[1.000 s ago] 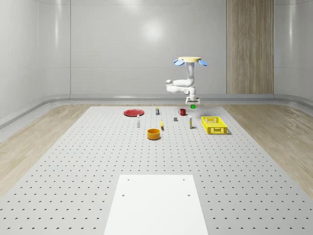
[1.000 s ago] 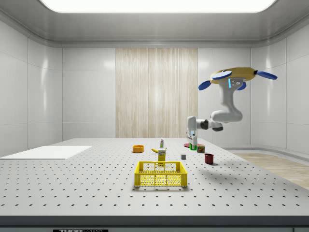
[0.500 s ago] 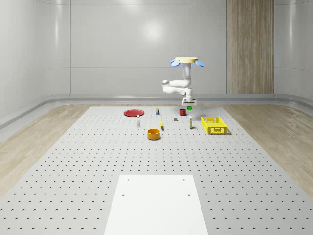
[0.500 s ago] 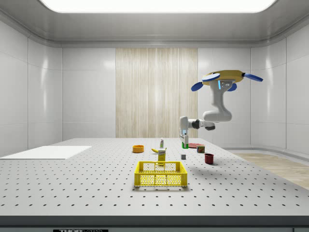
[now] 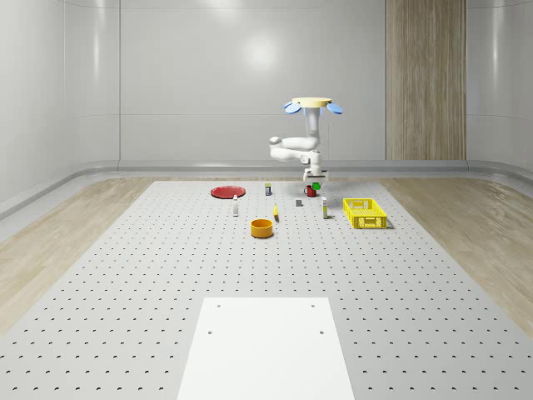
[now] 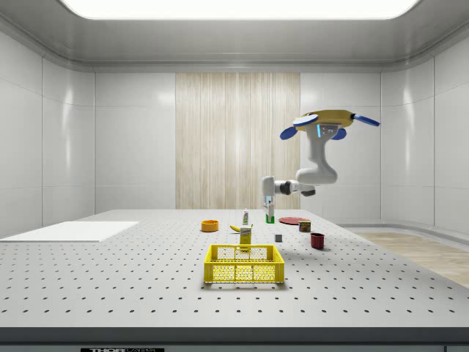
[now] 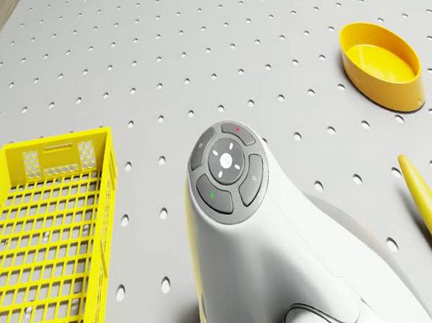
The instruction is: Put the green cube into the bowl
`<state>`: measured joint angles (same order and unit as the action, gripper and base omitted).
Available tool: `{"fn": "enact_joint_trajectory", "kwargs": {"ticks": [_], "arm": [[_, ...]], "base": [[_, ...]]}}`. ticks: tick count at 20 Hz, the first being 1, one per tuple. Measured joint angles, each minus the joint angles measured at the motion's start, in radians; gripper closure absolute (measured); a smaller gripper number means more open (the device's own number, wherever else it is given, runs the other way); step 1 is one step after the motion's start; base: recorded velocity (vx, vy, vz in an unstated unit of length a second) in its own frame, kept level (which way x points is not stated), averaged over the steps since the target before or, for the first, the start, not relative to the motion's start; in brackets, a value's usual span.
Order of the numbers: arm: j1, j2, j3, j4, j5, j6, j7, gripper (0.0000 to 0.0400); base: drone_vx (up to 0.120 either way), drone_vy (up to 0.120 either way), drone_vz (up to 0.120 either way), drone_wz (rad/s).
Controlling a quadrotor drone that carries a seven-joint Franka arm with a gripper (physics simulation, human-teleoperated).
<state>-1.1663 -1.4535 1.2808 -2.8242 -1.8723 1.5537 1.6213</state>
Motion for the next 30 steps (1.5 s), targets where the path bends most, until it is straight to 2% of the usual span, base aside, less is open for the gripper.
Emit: {"fn": "enact_joint_trajectory", "kwargs": {"ticks": [30], "arm": [[-0.013,-0.041,0.006,0.002,0.018,0.038,0.013,0.015]], "base": [[0.12,-0.12,0.0,0.0]]}}
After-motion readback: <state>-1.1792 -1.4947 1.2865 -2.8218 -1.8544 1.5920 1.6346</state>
